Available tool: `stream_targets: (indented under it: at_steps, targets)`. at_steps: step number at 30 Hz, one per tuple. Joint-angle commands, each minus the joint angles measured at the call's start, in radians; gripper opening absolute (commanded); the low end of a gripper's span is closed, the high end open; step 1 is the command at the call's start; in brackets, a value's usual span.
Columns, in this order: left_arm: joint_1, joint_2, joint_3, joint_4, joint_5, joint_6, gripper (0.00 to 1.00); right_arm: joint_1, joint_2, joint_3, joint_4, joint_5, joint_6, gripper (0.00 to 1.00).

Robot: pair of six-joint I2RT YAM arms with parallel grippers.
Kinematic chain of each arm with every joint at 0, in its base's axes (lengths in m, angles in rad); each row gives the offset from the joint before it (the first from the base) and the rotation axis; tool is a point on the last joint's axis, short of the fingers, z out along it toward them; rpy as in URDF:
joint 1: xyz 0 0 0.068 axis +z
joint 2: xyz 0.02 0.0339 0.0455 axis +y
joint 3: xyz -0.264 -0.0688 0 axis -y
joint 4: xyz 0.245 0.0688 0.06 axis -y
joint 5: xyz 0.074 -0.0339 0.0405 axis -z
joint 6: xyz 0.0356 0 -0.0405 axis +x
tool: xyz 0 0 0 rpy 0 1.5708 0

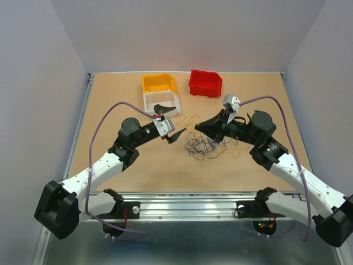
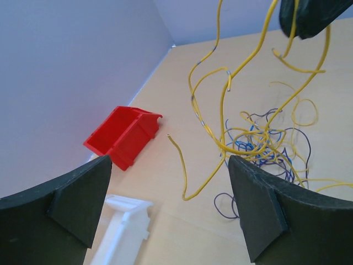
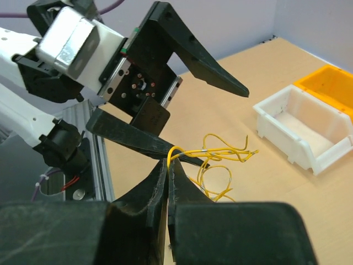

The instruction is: Untangle the cables

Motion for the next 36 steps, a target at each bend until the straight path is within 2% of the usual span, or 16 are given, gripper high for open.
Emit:
stream_targets:
  at_steps: [1,27,28,30,31,32,34,36]
  targets:
    - [-0.001,-0.025,-0.016,0.082,0.024,0.026,0.99,0.002,0.007,0.08,0.027,-0.005,-0.013,0.04]
    - [-0.001,0.078,0.094,0.014,0.185,-0.082,0.97,0.003,0.079,0.103,0.025,-0.099,-0.03,0.04]
    - [-0.001,0.09,0.102,0.003,0.194,-0.081,0.88,0.003,0.079,0.103,0.025,-0.1,-0.03,0.04]
    - [-0.001,0.105,0.114,-0.01,0.197,-0.075,0.79,0.003,0.077,0.102,0.027,-0.1,-0.03,0.05]
    - [-0.001,0.113,0.131,-0.032,0.176,-0.067,0.51,0.002,0.073,0.098,0.027,-0.102,-0.03,0.05]
    - [0.001,0.121,0.137,-0.035,0.156,-0.066,0.36,0.003,0.07,0.097,0.027,-0.097,-0.03,0.05]
    - [-0.001,0.141,0.145,-0.043,0.101,-0.055,0.0,0.003,0.062,0.091,0.027,-0.087,-0.035,0.05]
    - [0.001,0.155,0.153,-0.05,0.067,-0.055,0.0,0.002,0.042,0.076,0.027,-0.058,-0.039,0.09]
